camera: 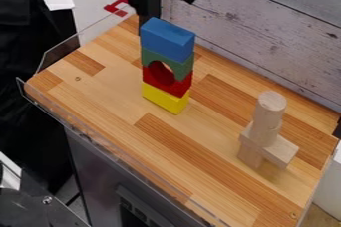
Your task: Put the blue rectangular block on the cylinder
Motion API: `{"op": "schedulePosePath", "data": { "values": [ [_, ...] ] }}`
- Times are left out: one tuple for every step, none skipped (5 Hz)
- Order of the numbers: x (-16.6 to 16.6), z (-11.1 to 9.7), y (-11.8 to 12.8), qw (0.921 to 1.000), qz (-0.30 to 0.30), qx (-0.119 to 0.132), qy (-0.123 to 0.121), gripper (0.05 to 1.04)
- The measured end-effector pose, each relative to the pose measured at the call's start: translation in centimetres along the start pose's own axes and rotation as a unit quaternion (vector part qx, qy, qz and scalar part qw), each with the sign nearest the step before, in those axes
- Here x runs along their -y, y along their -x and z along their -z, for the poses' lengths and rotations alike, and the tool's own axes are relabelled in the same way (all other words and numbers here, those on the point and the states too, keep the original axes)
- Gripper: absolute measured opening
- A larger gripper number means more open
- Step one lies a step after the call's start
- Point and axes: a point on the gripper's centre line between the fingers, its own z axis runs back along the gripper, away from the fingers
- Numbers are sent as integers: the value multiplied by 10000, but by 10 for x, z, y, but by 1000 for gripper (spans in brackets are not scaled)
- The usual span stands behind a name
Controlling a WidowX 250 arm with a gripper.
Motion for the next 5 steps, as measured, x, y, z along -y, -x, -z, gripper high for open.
{"op": "schedulePosePath", "data": {
  "values": [
    [1,8,-3,9975,-675,86,177,999],
    [5,8,-6,9939,-1043,163,326,1000],
    [5,20,-8,9940,-1078,95,137,999],
    [6,28,-8,9940,-1090,-9,82,1000],
    [2,34,-10,9937,-1117,-78,-74,999]
  ]
}}
